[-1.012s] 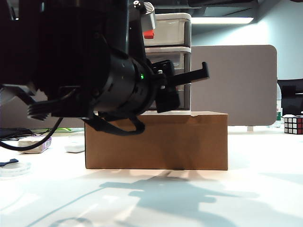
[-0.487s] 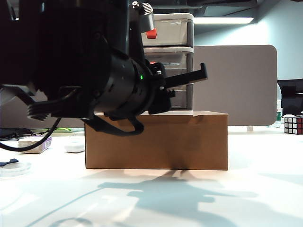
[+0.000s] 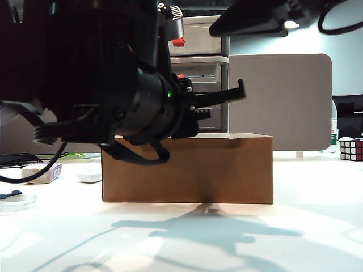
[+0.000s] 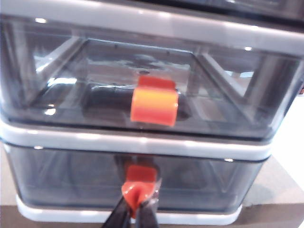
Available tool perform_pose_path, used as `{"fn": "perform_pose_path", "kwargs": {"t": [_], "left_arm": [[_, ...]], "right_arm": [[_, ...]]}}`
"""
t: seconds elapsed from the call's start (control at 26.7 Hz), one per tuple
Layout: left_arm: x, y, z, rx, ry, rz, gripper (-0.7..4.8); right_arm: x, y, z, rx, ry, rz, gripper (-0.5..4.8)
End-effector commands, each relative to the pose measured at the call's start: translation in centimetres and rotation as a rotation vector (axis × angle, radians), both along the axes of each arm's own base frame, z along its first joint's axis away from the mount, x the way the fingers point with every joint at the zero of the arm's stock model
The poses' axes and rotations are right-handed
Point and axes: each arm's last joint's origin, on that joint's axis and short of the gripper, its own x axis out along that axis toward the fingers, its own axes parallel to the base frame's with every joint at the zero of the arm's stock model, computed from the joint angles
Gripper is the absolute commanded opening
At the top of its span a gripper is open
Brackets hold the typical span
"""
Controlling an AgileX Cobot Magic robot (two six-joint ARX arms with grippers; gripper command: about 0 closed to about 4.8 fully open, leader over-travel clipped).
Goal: Open the third layer of the drawer on the table, pick up the transparent tape on the table and put it in, and finally close the drawer.
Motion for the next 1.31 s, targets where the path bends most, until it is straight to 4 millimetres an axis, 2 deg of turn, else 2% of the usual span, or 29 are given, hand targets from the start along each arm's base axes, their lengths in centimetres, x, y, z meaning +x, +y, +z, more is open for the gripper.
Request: {"fn": "perform_pose_path", "kwargs": {"t": [0.04, 0.19, 0.41, 0.6, 0.82, 0.86, 0.9, 0.94, 1.01, 1.09, 1.16, 1.24, 1.31], "left_arm": [[-0.5, -0.1, 0.1, 0.002, -0.003, 0.031, -0.06], [-1.5, -0.4, 0.1, -0.001, -0.005, 0.068, -0.06], [-4.7, -0.3, -0.3, -0.015, -0.010, 0.102, -0.06], [-7.7, 0.7, -0.8, -0.044, -0.013, 0.111, -0.06], [-9.1, 1.0, -1.2, -0.025, -0.010, 0.085, -0.04], [-9.2, 1.0, -1.2, -0.025, -0.010, 0.085, 0.08], [-9.3, 1.0, -1.2, -0.025, -0.010, 0.080, 0.54], [-9.5, 1.0, -1.2, -0.028, -0.010, 0.072, 1.43], [-10.0, 1.1, -0.9, -0.049, -0.010, 0.050, 2.60], [-11.0, 1.0, -0.4, -0.069, -0.009, 0.013, 2.83], [-12.2, 1.0, 0.3, -0.078, -0.012, -0.032, 2.83], [-13.7, 1.4, 1.7, -0.013, -0.029, -0.035, 2.83], [-14.2, 2.2, 2.7, 0.022, -0.036, -0.023, 2.83]], "right_arm": [[0.5, 0.3, 0.2, 0.025, -0.030, 0.006, -0.05], [0.9, 0.6, -0.3, 0.018, -0.020, 0.005, -0.05], [1.4, 0.9, -0.8, 0.014, -0.016, -0.002, -0.05], [1.5, 0.9, -0.9, 0.012, -0.016, -0.010, -0.05], [1.5, 0.9, -0.9, 0.012, -0.016, -0.009, -0.05], [1.5, 0.9, -0.9, 0.012, -0.015, -0.009, -0.05], [1.5, 0.9, -0.9, 0.013, -0.014, -0.009, -0.05], [1.5, 0.9, -0.9, 0.015, -0.011, -0.010, -0.05], [1.5, 0.9, -0.9, 0.019, -0.006, -0.011, -0.05], [1.5, 0.9, -0.9, 0.024, 0.001, -0.012, -0.05], [1.5, 0.9, -0.9, 0.027, 0.005, -0.013, -0.05], [1.5, 0.9, -0.8, 0.030, 0.006, -0.003, -0.05], [1.4, 0.9, -0.8, 0.032, 0.005, 0.006, -0.05]]}}
